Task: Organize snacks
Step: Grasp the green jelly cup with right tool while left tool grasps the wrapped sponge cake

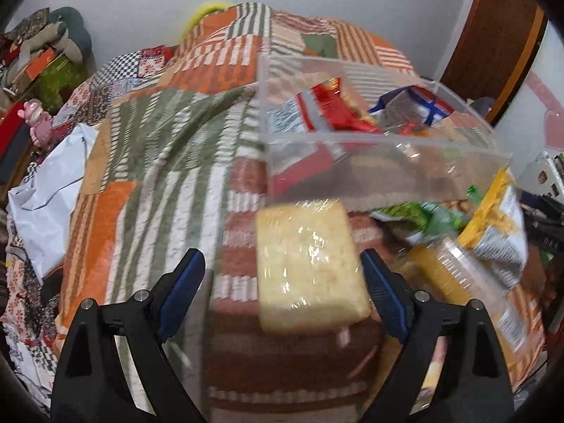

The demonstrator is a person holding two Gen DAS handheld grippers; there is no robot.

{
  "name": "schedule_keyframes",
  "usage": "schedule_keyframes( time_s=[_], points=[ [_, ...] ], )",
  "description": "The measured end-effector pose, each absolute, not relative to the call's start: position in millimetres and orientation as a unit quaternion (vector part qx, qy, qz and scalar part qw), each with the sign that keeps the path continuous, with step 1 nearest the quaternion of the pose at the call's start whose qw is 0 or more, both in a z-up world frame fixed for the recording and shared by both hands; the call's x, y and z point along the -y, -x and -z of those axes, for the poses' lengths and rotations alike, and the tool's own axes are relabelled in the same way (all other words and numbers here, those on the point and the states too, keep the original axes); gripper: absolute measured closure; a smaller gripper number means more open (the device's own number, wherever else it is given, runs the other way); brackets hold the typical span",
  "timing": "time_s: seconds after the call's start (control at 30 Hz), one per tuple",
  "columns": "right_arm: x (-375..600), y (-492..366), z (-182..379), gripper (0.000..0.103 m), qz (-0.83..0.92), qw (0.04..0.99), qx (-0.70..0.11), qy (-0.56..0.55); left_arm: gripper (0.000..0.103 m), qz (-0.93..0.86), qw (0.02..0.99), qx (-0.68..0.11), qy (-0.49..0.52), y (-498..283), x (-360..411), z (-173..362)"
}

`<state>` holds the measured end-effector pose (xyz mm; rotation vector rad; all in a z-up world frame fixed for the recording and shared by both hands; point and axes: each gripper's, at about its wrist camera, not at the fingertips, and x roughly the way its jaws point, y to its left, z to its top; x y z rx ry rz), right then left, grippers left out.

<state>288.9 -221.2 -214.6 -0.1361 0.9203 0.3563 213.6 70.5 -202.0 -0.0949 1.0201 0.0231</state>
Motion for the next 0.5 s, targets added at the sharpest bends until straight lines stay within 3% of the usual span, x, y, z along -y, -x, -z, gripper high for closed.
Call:
schedule_keyframes(
  time_s=[0.23,0.4,0.5],
  points=[
    [212,-292,222,0.057,-0.187,0.870,-0.449,0.072,0.014,-0.012,0.861,-0.506,0.048,-212,-78,217],
    [208,-293,223,0.060,-0.186,0.872,-0.446,0.083,0.014,-0.005,0.863,-0.502,0.056,-221,-72,222],
    [212,-293,222,0.060,-0.186,0.873,-0.446,0.071,0.028,-0.004,0.864,-0.501,0.056,-225,-67,224]
  ],
)
